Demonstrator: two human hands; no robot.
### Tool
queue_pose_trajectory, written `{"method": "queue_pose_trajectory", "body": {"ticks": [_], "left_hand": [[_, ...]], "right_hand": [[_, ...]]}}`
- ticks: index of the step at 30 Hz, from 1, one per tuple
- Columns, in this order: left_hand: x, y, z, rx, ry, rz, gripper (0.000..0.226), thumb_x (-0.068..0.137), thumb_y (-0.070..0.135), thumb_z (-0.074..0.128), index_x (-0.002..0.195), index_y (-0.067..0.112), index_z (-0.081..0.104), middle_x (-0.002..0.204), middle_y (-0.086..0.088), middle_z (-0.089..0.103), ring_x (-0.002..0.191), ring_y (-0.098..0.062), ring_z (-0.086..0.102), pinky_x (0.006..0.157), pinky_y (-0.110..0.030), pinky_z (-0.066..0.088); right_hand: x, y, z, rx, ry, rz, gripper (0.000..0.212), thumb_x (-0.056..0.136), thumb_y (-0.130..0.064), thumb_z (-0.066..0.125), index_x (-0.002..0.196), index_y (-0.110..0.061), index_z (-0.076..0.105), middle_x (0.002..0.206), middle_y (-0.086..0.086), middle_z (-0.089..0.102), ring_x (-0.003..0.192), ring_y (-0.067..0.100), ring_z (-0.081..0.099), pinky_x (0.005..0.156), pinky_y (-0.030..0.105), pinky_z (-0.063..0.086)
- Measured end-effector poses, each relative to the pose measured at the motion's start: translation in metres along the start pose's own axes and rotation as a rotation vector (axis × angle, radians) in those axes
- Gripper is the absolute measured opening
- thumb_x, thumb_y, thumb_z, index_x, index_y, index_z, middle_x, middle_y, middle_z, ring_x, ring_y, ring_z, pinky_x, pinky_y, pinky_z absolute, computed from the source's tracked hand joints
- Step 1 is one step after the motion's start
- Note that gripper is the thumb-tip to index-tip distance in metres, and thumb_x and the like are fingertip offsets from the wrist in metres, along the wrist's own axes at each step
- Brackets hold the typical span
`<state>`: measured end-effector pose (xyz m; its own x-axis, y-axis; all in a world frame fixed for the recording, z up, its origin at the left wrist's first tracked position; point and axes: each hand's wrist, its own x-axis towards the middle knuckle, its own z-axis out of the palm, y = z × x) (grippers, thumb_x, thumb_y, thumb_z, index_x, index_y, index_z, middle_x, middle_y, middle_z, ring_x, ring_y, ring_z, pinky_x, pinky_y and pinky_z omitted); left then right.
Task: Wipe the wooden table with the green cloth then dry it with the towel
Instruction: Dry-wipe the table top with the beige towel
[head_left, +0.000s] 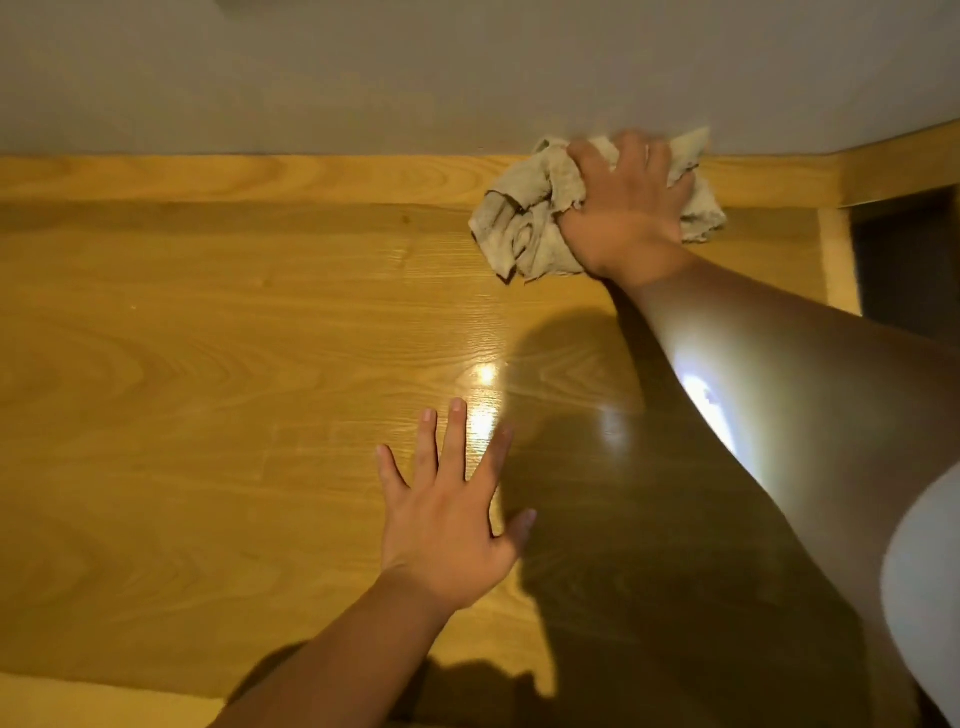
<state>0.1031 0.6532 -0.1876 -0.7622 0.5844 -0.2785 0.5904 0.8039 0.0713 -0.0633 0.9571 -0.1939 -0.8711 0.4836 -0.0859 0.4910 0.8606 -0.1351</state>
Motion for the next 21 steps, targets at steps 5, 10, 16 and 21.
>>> {"method": "queue_pose_trajectory", "body": {"ticks": [5,10,16,21], "left_hand": [[0.002,-0.002,-0.004,-0.01,-0.026,-0.007,0.079,0.089,0.079,0.023,0.157,0.039,0.01,0.167,-0.008,-0.004,0.151,-0.039,-0.002,0.109,-0.073,0.007],[0.002,-0.004,-0.005,-0.068,-0.037,-0.021,0.075,0.091,0.076,0.022,0.156,0.044,0.003,0.167,-0.003,-0.01,0.152,-0.034,-0.01,0.112,-0.069,0.0],[0.002,-0.002,-0.005,-0.07,-0.001,-0.047,0.06,0.098,0.055,0.014,0.156,0.037,0.013,0.168,-0.002,-0.003,0.153,-0.029,-0.005,0.115,-0.067,0.005],[0.002,-0.003,-0.001,-0.057,0.016,-0.056,0.061,0.098,0.054,0.011,0.156,0.039,0.007,0.168,-0.002,-0.004,0.153,-0.029,-0.005,0.115,-0.066,0.003]], "right_hand": [[-0.008,-0.001,-0.006,-0.01,-0.055,-0.023,0.07,0.082,-0.051,0.042,0.148,-0.042,0.022,0.156,0.009,0.022,0.144,0.039,0.013,0.107,0.071,0.012],[-0.088,0.01,-0.001,-0.04,-0.039,-0.085,0.068,0.084,-0.052,0.04,0.148,-0.04,0.024,0.155,0.008,0.026,0.143,0.038,0.017,0.109,0.071,0.012],[-0.236,0.021,0.003,-0.025,-0.095,-0.055,0.069,0.078,-0.052,0.049,0.144,-0.043,0.03,0.152,0.007,0.031,0.141,0.034,0.02,0.109,0.07,0.013],[-0.354,0.031,0.001,0.022,-0.148,-0.114,0.068,0.082,-0.063,0.042,0.146,-0.043,0.029,0.15,0.007,0.023,0.14,0.035,0.015,0.108,0.072,0.013]]}}
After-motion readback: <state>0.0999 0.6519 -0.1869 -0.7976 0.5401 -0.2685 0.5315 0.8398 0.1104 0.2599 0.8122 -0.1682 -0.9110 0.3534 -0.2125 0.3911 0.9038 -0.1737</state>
